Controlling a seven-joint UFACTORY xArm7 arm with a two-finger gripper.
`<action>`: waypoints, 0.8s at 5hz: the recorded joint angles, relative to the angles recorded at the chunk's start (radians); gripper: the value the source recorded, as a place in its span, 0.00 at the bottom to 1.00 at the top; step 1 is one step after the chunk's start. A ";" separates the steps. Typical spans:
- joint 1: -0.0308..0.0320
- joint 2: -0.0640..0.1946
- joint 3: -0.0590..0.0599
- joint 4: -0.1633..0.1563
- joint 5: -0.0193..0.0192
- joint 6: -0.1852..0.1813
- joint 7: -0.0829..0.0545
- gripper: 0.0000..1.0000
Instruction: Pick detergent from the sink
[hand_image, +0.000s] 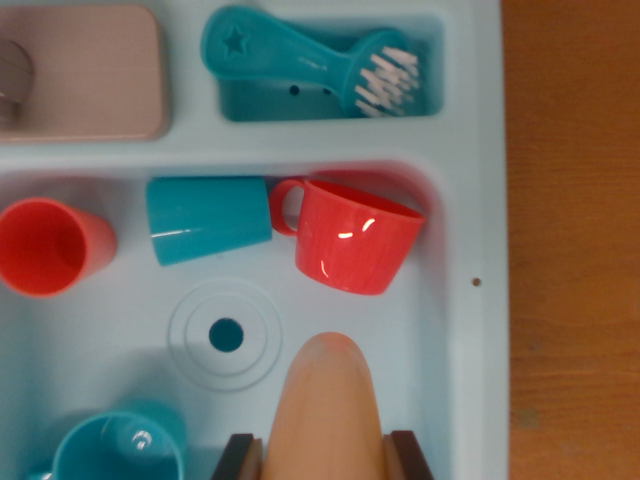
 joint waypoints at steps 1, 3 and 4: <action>0.0007 -0.014 0.000 0.034 -0.0002 0.048 -0.001 1.00; 0.0014 -0.027 0.001 0.066 -0.0003 0.093 -0.003 1.00; 0.0014 -0.027 0.001 0.066 -0.0003 0.093 -0.003 1.00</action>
